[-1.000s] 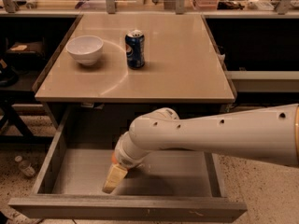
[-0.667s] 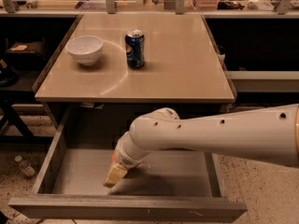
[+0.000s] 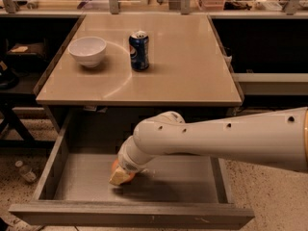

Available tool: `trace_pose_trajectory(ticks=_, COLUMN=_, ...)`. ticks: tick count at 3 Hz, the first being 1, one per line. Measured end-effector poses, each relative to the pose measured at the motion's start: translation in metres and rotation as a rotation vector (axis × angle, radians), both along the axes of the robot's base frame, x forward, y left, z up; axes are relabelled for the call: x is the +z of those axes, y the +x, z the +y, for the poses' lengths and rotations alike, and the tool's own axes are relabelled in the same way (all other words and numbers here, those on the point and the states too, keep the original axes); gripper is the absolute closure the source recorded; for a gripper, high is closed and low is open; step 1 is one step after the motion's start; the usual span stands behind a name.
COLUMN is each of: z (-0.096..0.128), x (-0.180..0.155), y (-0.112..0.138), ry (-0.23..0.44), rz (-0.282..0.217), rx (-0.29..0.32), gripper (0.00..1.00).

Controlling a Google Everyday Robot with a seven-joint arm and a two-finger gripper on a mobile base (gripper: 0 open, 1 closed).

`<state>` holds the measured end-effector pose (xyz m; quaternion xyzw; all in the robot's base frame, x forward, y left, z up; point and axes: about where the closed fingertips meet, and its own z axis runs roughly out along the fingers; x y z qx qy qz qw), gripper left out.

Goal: Pick orange from top drawer and place on counter

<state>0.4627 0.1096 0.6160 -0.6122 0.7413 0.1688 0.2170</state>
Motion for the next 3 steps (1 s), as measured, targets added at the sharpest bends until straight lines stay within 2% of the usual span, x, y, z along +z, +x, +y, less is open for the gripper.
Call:
trace_pose_trajectory(ticks=1, z=-0.004, x=0.007, y=-0.003, ry=0.013, rz=0.009, rx=-0.007, gripper=0.88)
trace_pose_trajectory(ticks=2, z=-0.032, x=0.047, y=0.003, ry=0.03, rz=-0.003, rx=-0.071, gripper=1.0)
trace_pose_trajectory(ticks=3, z=-0.082, x=0.106, y=0.016, ry=0.006, rz=-0.035, rx=-0.17, gripper=1.0)
